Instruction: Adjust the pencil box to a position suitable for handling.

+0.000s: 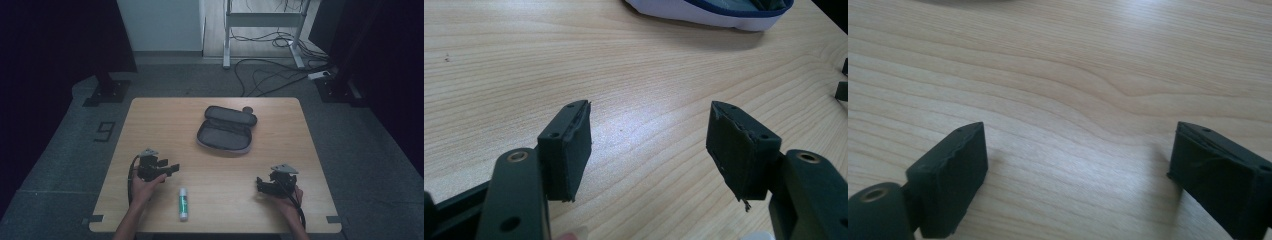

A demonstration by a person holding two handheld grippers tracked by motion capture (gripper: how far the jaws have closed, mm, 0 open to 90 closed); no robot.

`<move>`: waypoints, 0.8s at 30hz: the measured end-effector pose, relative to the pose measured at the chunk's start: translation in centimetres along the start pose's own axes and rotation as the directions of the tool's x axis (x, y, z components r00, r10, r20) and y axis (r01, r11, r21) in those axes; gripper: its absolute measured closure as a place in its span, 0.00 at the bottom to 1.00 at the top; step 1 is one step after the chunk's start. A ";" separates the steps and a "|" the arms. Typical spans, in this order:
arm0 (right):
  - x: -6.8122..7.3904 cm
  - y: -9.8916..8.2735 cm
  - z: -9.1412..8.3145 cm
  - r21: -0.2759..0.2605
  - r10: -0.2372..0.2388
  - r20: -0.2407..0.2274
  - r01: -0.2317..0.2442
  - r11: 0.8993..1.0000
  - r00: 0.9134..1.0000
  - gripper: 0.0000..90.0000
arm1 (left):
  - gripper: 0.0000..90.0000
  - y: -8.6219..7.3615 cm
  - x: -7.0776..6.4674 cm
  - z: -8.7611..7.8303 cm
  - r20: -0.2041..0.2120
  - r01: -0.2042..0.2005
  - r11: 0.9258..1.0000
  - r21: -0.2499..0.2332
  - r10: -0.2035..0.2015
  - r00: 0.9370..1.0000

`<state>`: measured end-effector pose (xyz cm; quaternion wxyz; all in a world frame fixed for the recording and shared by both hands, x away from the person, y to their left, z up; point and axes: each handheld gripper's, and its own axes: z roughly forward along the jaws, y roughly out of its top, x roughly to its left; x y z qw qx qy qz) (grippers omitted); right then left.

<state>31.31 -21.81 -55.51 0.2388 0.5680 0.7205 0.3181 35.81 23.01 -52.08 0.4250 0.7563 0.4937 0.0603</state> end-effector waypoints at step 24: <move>-1.4 0.2 -3.1 -0.115 0.039 -0.100 -0.051 0.992 0.994 0.22 | 0.39 2.3 -2.1 -0.4 -0.018 -0.046 0.997 -0.058 0.045 0.999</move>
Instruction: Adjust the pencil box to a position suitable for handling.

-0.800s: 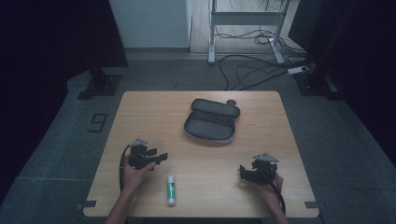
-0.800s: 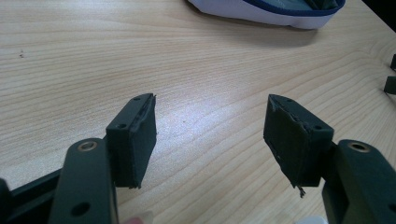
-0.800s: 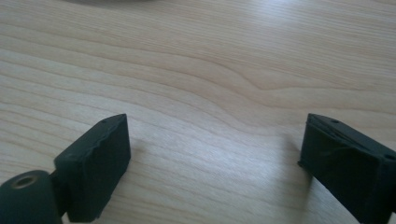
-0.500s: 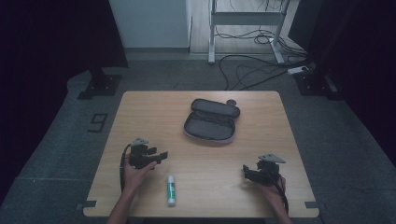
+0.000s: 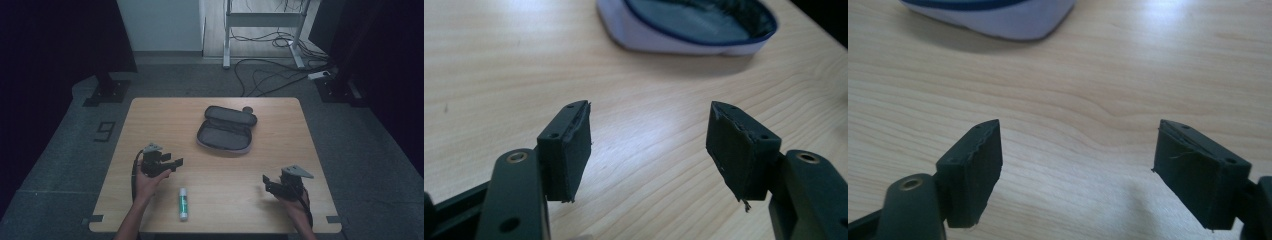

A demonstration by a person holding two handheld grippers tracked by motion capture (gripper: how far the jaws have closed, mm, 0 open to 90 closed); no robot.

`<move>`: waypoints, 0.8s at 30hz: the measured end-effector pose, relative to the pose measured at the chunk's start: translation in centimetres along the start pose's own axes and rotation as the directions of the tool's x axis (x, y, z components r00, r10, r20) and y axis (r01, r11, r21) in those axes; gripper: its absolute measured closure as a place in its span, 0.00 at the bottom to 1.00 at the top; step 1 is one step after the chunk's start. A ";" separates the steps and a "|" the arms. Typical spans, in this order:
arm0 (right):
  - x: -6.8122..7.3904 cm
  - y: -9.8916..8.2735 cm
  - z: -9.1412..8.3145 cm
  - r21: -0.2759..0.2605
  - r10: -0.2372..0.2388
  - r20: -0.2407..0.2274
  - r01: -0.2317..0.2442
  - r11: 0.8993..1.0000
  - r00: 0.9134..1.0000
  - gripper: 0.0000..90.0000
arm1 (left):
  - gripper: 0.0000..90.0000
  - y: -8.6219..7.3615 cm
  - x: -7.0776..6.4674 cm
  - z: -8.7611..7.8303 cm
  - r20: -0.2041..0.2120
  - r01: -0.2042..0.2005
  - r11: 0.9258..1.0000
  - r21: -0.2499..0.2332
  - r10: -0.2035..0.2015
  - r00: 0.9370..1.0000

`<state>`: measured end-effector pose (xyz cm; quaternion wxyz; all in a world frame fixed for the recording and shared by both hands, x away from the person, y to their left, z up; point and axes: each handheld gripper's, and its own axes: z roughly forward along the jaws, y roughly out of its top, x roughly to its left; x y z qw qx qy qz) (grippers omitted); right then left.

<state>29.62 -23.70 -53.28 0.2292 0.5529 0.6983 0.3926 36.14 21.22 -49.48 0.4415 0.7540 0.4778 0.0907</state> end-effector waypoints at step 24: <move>2.2 5.9 1.2 -0.124 -0.033 -0.026 0.030 0.992 0.999 0.31 | 0.39 6.5 -1.3 0.2 -0.024 -0.049 0.997 -0.051 0.048 0.999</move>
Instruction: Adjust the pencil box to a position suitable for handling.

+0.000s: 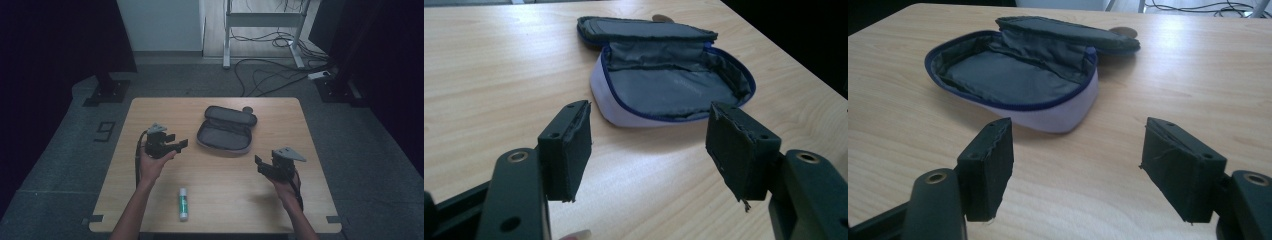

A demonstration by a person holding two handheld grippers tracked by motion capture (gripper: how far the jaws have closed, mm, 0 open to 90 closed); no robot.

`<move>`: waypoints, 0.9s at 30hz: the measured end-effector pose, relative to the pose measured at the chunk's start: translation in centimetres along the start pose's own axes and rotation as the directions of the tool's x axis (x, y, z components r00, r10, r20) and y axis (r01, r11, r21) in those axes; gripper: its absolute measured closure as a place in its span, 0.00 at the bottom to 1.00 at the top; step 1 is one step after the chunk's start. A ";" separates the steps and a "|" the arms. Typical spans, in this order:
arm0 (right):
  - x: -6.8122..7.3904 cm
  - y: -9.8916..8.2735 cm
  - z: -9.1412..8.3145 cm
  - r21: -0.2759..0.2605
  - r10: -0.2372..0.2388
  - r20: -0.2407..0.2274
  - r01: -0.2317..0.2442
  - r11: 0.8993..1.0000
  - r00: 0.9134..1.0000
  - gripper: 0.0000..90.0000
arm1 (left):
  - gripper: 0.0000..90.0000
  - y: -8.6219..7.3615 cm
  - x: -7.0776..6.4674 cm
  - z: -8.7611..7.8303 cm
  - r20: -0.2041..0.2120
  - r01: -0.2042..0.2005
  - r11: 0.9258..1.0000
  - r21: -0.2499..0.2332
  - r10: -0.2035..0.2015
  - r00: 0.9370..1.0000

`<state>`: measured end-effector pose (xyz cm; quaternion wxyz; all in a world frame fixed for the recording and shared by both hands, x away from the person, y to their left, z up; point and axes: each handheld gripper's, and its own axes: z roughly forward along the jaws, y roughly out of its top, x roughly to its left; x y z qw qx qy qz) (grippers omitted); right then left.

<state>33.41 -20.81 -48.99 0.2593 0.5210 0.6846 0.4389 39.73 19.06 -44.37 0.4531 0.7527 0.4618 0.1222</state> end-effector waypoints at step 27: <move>1.0 4.0 5.3 0.066 -0.019 -0.039 0.021 0.998 0.999 0.37 | 0.40 3.6 -0.2 4.5 0.000 0.000 0.997 0.076 0.000 1.000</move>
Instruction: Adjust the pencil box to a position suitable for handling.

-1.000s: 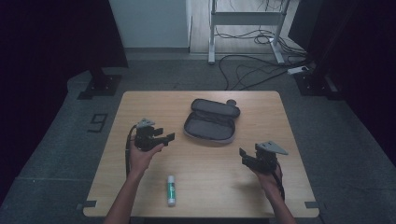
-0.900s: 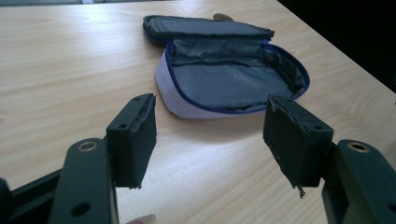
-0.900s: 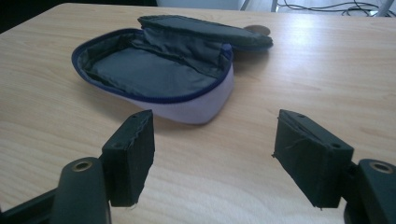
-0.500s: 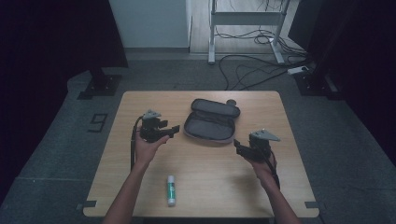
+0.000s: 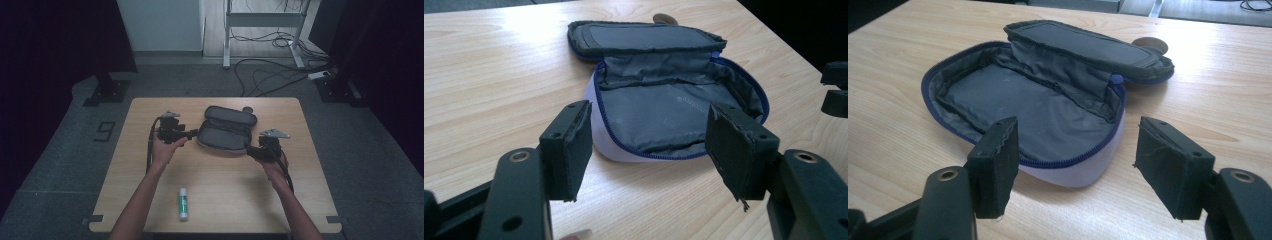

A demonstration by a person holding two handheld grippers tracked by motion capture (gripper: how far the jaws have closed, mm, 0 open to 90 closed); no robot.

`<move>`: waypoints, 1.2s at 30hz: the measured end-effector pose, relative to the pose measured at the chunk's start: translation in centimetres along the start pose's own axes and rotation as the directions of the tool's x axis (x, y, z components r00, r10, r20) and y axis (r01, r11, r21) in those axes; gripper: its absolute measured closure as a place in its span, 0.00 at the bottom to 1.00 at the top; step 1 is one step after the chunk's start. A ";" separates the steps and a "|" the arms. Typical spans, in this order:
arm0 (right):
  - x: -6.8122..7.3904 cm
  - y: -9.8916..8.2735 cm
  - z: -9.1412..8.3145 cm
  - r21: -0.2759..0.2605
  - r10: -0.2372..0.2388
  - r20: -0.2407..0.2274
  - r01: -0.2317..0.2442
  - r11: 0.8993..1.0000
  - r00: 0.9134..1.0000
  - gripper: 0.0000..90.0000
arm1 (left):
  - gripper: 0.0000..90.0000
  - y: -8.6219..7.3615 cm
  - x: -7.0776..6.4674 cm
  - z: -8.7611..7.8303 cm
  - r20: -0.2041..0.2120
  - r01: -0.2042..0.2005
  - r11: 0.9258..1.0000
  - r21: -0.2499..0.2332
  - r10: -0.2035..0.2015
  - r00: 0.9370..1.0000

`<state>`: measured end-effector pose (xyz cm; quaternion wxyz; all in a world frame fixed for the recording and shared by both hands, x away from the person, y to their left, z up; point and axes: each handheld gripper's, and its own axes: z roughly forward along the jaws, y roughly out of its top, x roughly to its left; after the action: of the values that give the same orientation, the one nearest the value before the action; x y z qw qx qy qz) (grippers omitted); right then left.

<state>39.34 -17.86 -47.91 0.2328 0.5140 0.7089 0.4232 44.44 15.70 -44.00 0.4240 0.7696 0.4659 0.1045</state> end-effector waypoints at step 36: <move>-2.3 0.9 6.7 0.107 0.025 0.060 -0.031 0.994 0.998 0.45 | 0.45 0.4 1.5 8.7 -0.068 0.017 0.994 0.104 -0.010 0.998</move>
<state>45.81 -17.46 -50.95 0.2194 0.5479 0.7162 0.3725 50.38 12.02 -49.45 0.3679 0.7836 0.4899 0.1027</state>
